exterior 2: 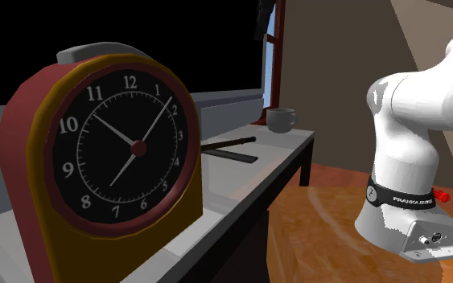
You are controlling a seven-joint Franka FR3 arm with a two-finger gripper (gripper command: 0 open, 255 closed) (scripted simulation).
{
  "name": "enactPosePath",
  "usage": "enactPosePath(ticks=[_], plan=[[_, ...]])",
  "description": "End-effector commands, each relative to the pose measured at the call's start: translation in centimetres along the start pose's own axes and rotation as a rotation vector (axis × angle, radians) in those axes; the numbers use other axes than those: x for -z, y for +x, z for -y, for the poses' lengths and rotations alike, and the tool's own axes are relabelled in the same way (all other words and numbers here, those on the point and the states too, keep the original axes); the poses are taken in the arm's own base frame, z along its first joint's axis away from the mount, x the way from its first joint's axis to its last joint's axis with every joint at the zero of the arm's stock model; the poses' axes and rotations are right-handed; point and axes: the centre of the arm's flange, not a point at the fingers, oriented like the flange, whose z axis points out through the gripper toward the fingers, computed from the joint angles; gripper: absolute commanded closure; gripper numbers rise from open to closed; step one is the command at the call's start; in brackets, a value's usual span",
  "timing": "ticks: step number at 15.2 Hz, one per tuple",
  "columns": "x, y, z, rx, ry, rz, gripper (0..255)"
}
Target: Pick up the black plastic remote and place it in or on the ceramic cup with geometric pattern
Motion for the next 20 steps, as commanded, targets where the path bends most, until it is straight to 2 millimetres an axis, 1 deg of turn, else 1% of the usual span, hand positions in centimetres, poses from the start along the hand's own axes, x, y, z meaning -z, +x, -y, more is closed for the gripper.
enactPosePath(ticks=[1, 6, 11, 15, 20], plan=[[0.0, 0.0, 0.0, 0.000, 0.000, 0.000, 0], [-6.1, 1.7, -2.5, -0.125, 0.012, 0.038, 0], [-12.3, 2.9, -5.2, -0.250, 0.024, 0.077, 0], [-17.2, 3.5, -7.3, -0.349, 0.033, 0.107, 0], [-23.5, 3.6, -10.0, -0.474, 0.045, 0.146, 0]])
